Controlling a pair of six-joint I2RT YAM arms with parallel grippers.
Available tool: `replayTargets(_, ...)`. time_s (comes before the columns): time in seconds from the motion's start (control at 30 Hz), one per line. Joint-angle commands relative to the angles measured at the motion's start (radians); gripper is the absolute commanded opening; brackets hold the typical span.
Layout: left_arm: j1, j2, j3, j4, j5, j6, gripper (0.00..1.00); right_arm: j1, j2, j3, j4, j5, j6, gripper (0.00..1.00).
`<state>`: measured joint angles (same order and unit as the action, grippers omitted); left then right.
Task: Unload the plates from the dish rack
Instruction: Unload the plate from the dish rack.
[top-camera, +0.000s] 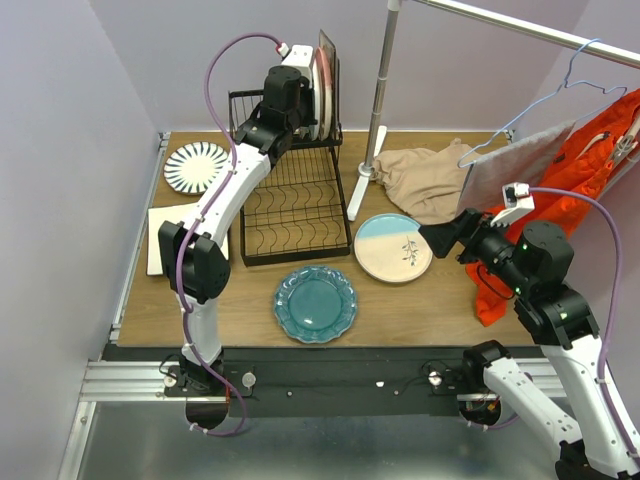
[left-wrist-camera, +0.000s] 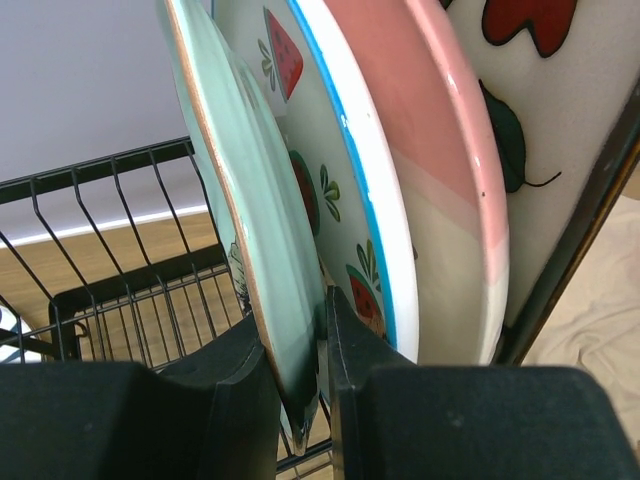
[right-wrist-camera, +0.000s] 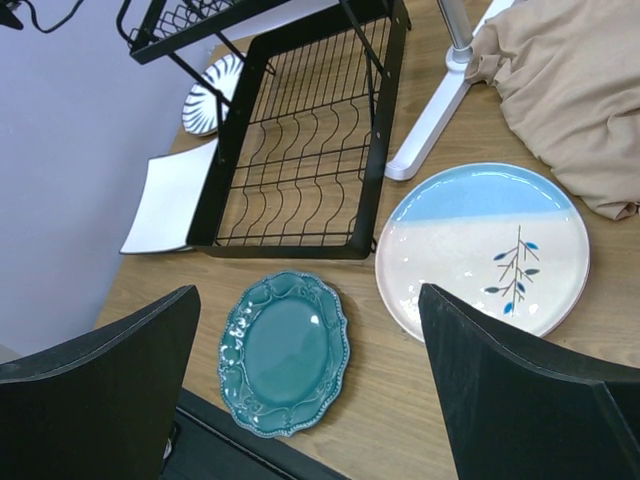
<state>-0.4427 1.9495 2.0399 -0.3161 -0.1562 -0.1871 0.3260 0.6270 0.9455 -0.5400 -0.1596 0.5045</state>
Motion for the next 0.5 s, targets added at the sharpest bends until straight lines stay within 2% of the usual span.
replayTargets(0.0,-0.017,-0.024,0.086,0.077,-0.029,0.044,0.00,0.001,-0.021,0.001,0.025,-0.005,0.000,0.99)
replayTargets(0.47,-0.024,-0.072,0.089,0.078,-0.008,0.045,0.00,0.001,-0.018,-0.008,0.026,-0.015,0.009,0.98)
